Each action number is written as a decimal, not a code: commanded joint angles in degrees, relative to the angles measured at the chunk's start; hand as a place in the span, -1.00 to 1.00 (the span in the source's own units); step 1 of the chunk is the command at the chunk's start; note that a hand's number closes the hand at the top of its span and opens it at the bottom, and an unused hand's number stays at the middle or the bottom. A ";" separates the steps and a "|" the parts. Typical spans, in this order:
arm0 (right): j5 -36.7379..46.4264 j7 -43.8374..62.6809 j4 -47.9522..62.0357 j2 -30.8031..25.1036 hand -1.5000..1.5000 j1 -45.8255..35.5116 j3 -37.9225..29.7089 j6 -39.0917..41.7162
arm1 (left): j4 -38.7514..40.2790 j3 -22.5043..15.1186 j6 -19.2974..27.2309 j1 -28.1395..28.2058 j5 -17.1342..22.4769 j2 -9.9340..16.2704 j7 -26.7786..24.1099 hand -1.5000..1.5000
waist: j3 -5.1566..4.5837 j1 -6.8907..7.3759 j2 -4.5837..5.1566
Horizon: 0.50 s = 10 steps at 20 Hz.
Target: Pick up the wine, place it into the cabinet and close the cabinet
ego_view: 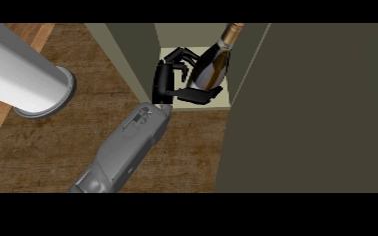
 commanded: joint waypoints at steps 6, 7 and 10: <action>-8.18 -2.33 -4.44 0.31 -1.00 5.94 -3.60 3.66 | 10.14 -2.13 1.61 -2.08 4.85 0.00 -8.78 1.00 | 0.06 -0.37 0.15; -6.95 -0.56 -2.21 -0.70 -1.00 2.16 -4.16 2.41 | 12.79 -0.95 0.47 -1.58 7.01 0.00 -12.46 1.00 | 0.01 -0.69 0.29; -5.20 -1.30 -1.60 0.21 -1.00 2.40 -2.75 2.04 | 16.48 4.52 -3.84 -6.27 6.67 0.01 -11.48 1.00 | 0.01 0.24 0.17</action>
